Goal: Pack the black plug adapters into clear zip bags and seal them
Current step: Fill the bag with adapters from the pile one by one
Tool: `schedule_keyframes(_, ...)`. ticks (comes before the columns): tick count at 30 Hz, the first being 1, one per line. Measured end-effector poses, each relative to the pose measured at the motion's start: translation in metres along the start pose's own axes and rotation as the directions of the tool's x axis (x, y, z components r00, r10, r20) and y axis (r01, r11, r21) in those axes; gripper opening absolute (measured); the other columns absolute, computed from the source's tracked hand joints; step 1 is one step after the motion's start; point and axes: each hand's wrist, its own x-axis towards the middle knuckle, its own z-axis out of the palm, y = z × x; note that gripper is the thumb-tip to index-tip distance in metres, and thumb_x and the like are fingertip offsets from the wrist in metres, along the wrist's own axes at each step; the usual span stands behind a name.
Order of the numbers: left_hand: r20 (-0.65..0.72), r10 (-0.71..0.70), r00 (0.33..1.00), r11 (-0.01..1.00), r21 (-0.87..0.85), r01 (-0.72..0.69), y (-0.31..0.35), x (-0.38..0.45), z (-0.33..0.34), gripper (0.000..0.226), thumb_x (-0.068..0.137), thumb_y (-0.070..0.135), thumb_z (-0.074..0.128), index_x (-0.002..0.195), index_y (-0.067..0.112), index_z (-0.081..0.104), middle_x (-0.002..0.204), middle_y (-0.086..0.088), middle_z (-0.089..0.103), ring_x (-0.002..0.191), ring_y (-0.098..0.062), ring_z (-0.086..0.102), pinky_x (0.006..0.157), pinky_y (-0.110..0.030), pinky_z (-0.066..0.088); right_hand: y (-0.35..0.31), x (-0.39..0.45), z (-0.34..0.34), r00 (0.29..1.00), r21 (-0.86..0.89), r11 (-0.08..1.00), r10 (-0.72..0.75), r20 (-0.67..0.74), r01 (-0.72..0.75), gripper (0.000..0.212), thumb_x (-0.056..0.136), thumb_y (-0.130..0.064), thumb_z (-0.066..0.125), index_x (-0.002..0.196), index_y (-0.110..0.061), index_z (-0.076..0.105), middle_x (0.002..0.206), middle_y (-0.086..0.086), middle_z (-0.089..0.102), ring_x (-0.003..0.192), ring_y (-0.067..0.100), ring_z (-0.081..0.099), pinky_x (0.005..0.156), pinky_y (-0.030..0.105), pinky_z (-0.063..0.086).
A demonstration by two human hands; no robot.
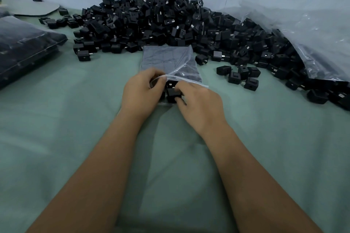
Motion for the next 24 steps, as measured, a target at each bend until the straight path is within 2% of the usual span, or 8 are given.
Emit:
schedule_keyframes(4, 0.005, -0.002, 1.000, 1.000, -0.010, 0.002, 0.001, -0.001, -0.001, 0.013, 0.094, 0.028, 0.059, 0.098, 0.023, 0.071, 0.086, 0.009, 0.069, 0.080, -0.014, 0.062, 0.076, -0.035, 0.052, -0.001, 0.001, 0.003, 1.000, -0.019, 1.000, 0.013, 0.009, -0.013, 0.011, 0.093, -0.023, 0.050, 0.099, -0.023, 0.059, 0.094, -0.004, 0.066, 0.088, 0.024, 0.061, 0.064, 0.035, 0.047)
schedule_keyframes(13, 0.035, 0.027, 0.999, 0.999, 0.018, -0.027, 0.004, -0.002, -0.001, 0.014, 0.094, 0.026, 0.058, 0.099, 0.021, 0.070, 0.086, 0.008, 0.067, 0.077, -0.013, 0.058, 0.074, -0.036, 0.051, 0.000, 0.001, 0.006, 1.000, 0.056, 0.998, -0.012, -0.023, 0.013, 0.019, 0.093, -0.025, 0.050, 0.104, -0.023, 0.065, 0.099, -0.005, 0.068, 0.092, 0.021, 0.061, 0.066, 0.035, 0.049)
schedule_keyframes(17, -0.021, 0.198, 0.980, 0.957, 0.220, -0.189, 0.013, -0.005, 0.000, 0.022, 0.086, 0.021, 0.058, 0.100, 0.011, 0.071, 0.098, -0.006, 0.068, 0.092, -0.028, 0.061, 0.082, -0.045, 0.048, 0.000, 0.002, 0.008, 1.000, 0.051, 0.999, 0.000, -0.013, 0.001, 0.022, 0.091, -0.021, 0.047, 0.102, -0.022, 0.066, 0.100, -0.005, 0.067, 0.094, 0.020, 0.059, 0.066, 0.034, 0.048)
schedule_keyframes(19, -0.043, 0.237, 0.971, 0.946, 0.239, -0.220, 0.019, -0.006, 0.004, 0.021, 0.083, 0.013, 0.060, 0.101, 0.009, 0.071, 0.100, -0.009, 0.066, 0.094, -0.030, 0.059, 0.081, -0.044, 0.047, 0.001, 0.002, 0.008, 0.999, 0.065, 0.998, -0.016, -0.033, 0.018, 0.019, 0.090, -0.018, 0.048, 0.097, -0.019, 0.066, 0.095, -0.003, 0.067, 0.091, 0.021, 0.059, 0.060, 0.031, 0.040)
schedule_keyframes(21, 0.016, 0.248, 0.969, 0.943, 0.226, -0.245, 0.023, -0.009, 0.010, 0.021, 0.085, 0.009, 0.059, 0.102, 0.010, 0.070, 0.098, -0.007, 0.066, 0.094, -0.028, 0.058, 0.078, -0.043, 0.046, 0.001, 0.002, 0.006, 0.998, 0.095, 0.995, -0.016, -0.063, 0.022, 0.018, 0.088, -0.016, 0.050, 0.095, -0.018, 0.067, 0.094, -0.001, 0.067, 0.090, 0.022, 0.059, 0.059, 0.027, 0.033)
schedule_keyframes(24, 0.073, 0.217, 0.973, 0.954, 0.197, -0.227, 0.023, -0.010, 0.013, 0.020, 0.088, 0.012, 0.055, 0.103, 0.016, 0.069, 0.096, -0.001, 0.068, 0.093, -0.023, 0.058, 0.076, -0.043, 0.047, 0.001, 0.001, 0.005, 0.994, 0.096, 0.994, -0.048, -0.097, 0.058, 0.026, 0.088, -0.015, 0.051, 0.104, -0.018, 0.070, 0.102, -0.002, 0.070, 0.097, 0.021, 0.060, 0.065, 0.028, 0.042)
